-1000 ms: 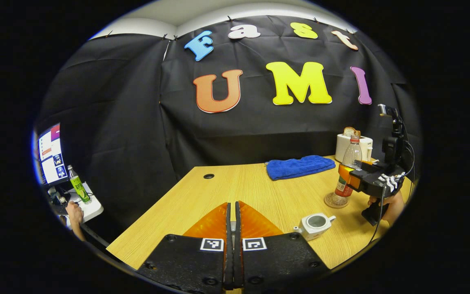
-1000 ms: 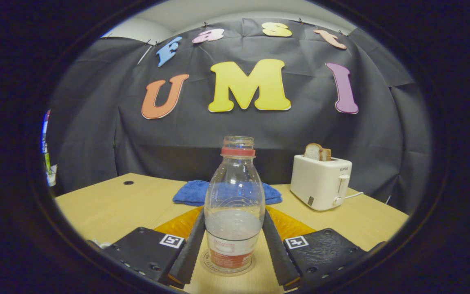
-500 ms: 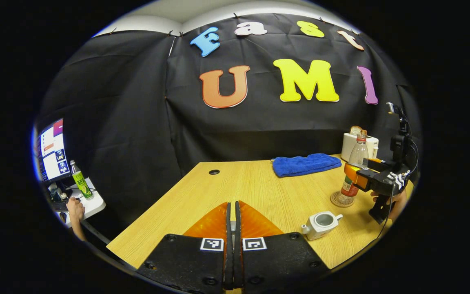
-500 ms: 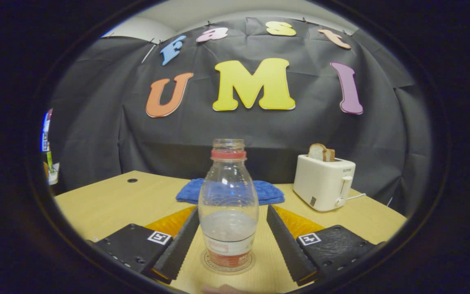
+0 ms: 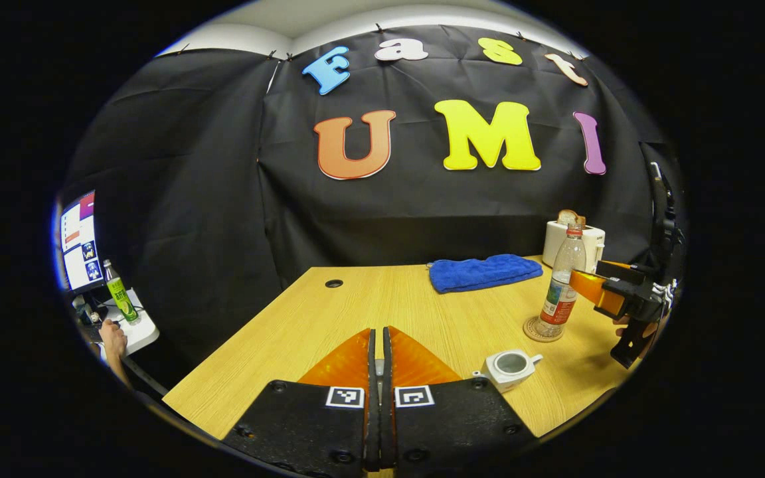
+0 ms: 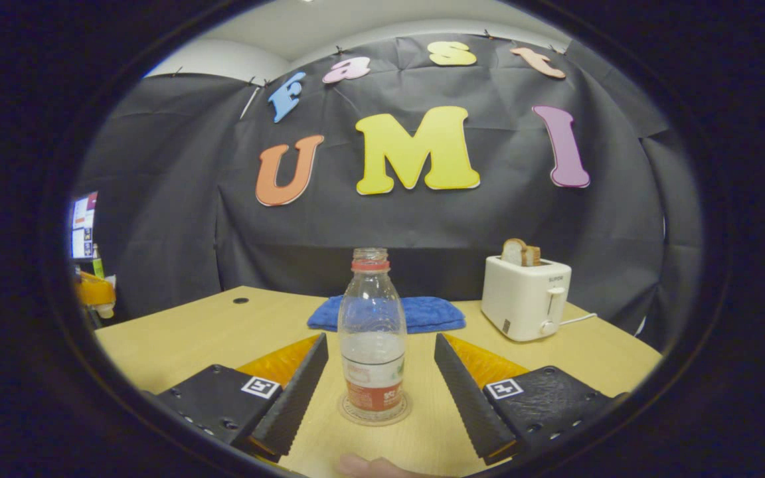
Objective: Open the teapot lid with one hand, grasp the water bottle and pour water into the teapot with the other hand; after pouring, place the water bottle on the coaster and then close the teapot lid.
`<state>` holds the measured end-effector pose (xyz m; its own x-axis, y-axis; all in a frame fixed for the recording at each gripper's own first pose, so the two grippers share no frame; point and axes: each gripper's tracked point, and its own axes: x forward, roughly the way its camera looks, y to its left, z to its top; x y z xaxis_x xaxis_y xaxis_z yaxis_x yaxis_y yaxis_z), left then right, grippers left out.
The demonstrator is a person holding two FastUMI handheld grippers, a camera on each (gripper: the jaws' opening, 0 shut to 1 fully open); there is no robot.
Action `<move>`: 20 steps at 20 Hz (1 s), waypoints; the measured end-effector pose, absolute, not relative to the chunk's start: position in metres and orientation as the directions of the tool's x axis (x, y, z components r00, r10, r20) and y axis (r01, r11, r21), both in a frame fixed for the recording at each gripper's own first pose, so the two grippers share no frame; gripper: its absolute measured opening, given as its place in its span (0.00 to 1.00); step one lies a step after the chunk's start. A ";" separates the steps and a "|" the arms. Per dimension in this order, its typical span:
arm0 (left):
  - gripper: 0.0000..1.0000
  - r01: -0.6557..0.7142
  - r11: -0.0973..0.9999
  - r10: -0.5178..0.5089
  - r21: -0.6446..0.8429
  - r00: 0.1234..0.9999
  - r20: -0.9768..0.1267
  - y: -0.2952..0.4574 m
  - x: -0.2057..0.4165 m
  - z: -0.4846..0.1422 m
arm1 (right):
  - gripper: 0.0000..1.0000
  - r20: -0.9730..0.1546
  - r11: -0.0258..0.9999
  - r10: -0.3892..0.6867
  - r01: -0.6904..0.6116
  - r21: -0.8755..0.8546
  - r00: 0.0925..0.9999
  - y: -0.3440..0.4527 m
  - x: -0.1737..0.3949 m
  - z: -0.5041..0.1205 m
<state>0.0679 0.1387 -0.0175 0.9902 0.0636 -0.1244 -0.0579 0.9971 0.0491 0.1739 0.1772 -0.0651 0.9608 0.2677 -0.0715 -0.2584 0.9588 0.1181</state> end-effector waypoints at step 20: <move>0.05 0.071 0.990 -0.080 -0.120 0.994 -0.074 0.028 0.086 -0.038 | 0.95 0.014 0.971 0.230 -0.230 0.060 0.973 0.097 0.070 -0.067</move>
